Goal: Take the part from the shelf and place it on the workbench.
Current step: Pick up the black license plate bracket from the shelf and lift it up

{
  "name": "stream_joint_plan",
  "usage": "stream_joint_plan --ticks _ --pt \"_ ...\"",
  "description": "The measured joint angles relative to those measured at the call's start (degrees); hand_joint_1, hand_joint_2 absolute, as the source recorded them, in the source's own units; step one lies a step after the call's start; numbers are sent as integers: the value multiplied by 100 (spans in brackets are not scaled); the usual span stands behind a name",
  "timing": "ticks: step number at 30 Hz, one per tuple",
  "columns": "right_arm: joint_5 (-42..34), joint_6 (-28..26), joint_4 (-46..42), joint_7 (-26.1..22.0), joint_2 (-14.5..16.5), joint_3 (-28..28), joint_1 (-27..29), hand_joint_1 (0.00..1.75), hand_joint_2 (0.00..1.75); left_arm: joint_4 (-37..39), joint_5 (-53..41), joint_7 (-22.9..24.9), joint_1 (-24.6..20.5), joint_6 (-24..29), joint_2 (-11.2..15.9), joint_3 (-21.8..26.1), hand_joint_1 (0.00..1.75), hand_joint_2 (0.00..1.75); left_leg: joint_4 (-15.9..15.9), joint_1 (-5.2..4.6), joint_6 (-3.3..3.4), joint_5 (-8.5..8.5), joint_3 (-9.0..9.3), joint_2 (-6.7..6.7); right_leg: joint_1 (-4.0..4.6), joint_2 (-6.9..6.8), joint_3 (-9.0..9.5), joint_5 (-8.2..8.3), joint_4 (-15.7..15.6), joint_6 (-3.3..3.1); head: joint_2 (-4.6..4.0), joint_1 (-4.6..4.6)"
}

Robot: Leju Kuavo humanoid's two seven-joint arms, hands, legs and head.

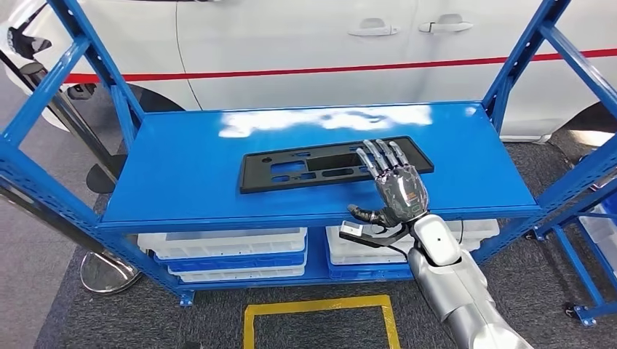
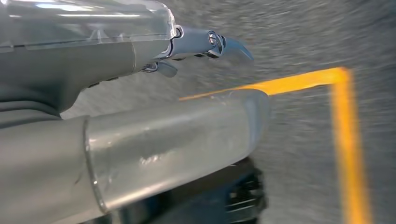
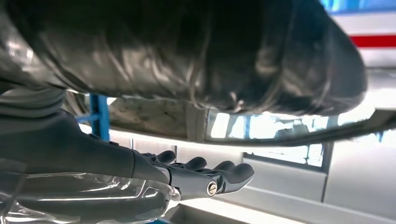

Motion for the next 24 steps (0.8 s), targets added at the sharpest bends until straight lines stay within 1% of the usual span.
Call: stream_joint_plan --ticks 1,2,3,4,5,6,7,8,9,10,11,12,13,14,15,16,17,18,19,20,21,22,23,24 --pt "1 0 -40 -46 0 -65 -1 0 0 0 -163 122 19 -71 73 -94 0 0 -307 -19 30 94 152 82 14 -38 1 -20 23 24 0 1" --pt "4 0 -69 -81 1 -129 -5 0 0 0 -279 204 37 -150 141 -183 0 0 -475 -38 56 122 229 137 28 -73 1 -33 38 50 0 2" --pt "8 0 -90 -101 3 -187 -7 0 0 0 -341 251 53 -220 196 -256 0 0 -521 -54 81 104 240 145 41 -106 4 -38 41 77 0 3" --pt "5 0 -107 -115 8 -234 -10 0 0 -1 -362 273 67 -270 246 -308 0 0 -529 -50 105 121 238 84 42 -141 10 -36 37 106 0 3" --pt "-4 -1 -130 -137 14 -280 -11 0 0 -1 -363 282 80 -304 286 -346 0 0 -551 -38 135 140 243 45 33 -141 18 -48 43 140 0 2" --pt "-21 -1 -151 -161 21 -322 -11 0 0 -1 -361 283 83 -329 322 -375 0 0 -576 -25 167 162 252 13 20 -75 8 -91 88 177 0 2" --pt "-42 -2 -171 -190 27 -366 -9 0 0 -1 -357 281 71 -347 348 -401 0 0 -602 -12 201 184 259 -18 5 34 -47 -194 226 212 0 3" --pt "-58 -2 -186 -214 28 -418 4 0 0 -1 -355 280 46 -365 367 -423 0 0 -622 0 228 201 262 -43 -13 169 -161 -352 483 241 0 3" --pt "-67 -1 -191 -225 29 -466 26 0 0 -1 -354 278 13 -379 377 -441 0 0 -624 -1 242 207 254 -71 -21 280 -322 -533 819 259 0 4" --pt "-62 -1 -194 -230 28 -508 64 0 0 -1 -354 272 -20 -396 381 -458 0 0 -624 -1 250 211 246 -102 -26 336 -511 -701 1199 273 0 4" --pt "-46 0 -193 -223 26 -538 111 0 0 -1 -353 262 -46 -412 382 -474 0 0 -623 -2 251 212 242 -131 -29 357 -663 -789 1490 283 0 3" --pt "-34 0 -190 -205 26 -557 156 0 0 -1 -348 250 -64 -420 379 -489 0 0 -622 -3 250 212 241 -158 -29 363 -730 -765 1595 285 0 4" --pt "-31 0 -182 -178 26 -571 192 0 0 -1 -342 239 -83 -421 374 -501 0 0 -620 -3 249 213 244 -181 -29 366 -690 -634 1486 279 0 4" --pt "-46 0 -167 -142 26 -590 210 0 0 -1 -336 231 -104 -413 363 -509 0 0 -618 -3 245 213 249 -201 -28 367 -534 -415 1149 263 0 4" --pt "-76 1 -150 -108 25 -611 214 0 0 -1 -332 227 -126 -404 352 -515 0 0 -618 -3 236 214 253 -216 -24 376 -331 -212 712 237 0 4" --pt "-138 8 -116 -69 25 -632 204 0 0 -1 -323 215 -152 -397 336 -519 0 0 -614 -12 215 216 250 -227 -9 385 -155 -63 335 208 0 4" --pt "-259 30 -40 -18 24 -648 180 0 0 -1 -307 195 -178 -390 322 -520 0 0 -613 -17 187 221 242 -235 8 393 -44 16 82 181 0 4" --pt "-430 55 76 36 17 -655 148 0 0 -1 -281 170 -200 -385 313 -521 0 0 -616 -21 156 227 234 -239 26 399 -6 25 -23 157 0 3" --pt "-634 78 221 86 4 -657 114 0 44 -1 -255 144 -221 -381 302 -521 0 0 -623 -24 123 236 229 -242 42 398 -9 29 -30 137 0 3" --pt "-826 92 370 119 -12 -658 79 0 87 -1 -235 126 -238 -378 298 -521 0 0 -630 -26 92 236 229 -245 28 393 -5 43 -48 108 0 2" --pt "-961 96 498 131 -33 -658 49 0 131 -1 -224 115 -249 -375 295 -521 0 0 -604 -26 63 211 221 -240 14 383 8 60 -76 75 0 2" --pt "-1050 109 600 136 -48 -657 15 0 175 -1 -222 106 -258 -373 293 -521 0 0 -505 -27 38 135 180 -230 -4 371 20 78 -106 36 0 2" --pt "-1116 151 695 151 -58 -657 -24 0 175 -1 -219 95 -266 -372 294 -521 0 0 -300 -25 17 4 90 -220 -22 360 31 96 -133 -1 0 1" --pt "-1179 218 789 174 -66 -657 -57 0 175 -1 -215 80 -273 -371 294 -521 0 0 12 -13 4 -170 -50 -208 -20 351 32 101 -141 -23 0 1"
